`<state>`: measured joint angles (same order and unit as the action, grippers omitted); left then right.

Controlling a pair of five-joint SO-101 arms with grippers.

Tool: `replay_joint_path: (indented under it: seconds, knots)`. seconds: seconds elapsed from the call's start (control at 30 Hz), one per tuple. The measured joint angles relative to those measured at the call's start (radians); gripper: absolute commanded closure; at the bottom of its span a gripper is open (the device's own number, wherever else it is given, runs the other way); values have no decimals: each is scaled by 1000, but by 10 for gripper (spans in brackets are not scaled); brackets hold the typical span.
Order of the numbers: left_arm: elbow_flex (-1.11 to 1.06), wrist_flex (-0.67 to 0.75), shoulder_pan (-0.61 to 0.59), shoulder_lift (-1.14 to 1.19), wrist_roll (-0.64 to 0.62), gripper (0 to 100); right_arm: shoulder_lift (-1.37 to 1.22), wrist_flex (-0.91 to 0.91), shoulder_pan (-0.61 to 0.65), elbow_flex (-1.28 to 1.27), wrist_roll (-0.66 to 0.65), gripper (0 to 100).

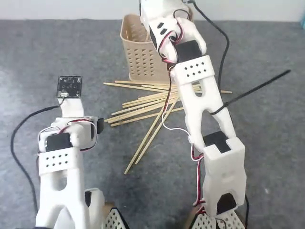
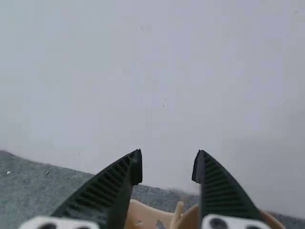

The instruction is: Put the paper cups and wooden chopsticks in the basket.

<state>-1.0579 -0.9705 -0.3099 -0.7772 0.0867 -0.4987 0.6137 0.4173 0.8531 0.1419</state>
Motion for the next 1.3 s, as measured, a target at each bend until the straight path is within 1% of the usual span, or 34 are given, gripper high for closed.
replay_joint_path:
  seconds: [0.13,0.27,0.37,0.57,0.67,0.77,0.83,0.97,1.1,1.2,1.3]
  knots:
    - [0,14,18,0,0,757,118,226,-2,61,3,814]
    - [8,12,40,0,0,757,304,503,-44,130,3,815]
    - [49,-23,57,0,-8,756,450,698,-81,158,3,815]
    - [135,-152,203,0,-44,755,647,976,-186,164,3,815]
    - [169,-196,256,0,-60,754,700,1112,-204,164,3,815]
    - [187,-204,322,9,-63,754,769,1140,-236,117,3,815]
    - [213,-204,370,54,-63,754,841,1140,-272,11,3,815]
    - [304,-207,442,253,-64,754,1022,1140,-265,-302,3,815]
    - [417,-209,456,502,-68,754,1204,1129,-272,-638,3,815]
    - [493,-209,460,655,-64,754,1333,1056,-282,-901,3,815]
    - [520,-184,485,769,-54,754,1455,930,-302,-1171,3,815]
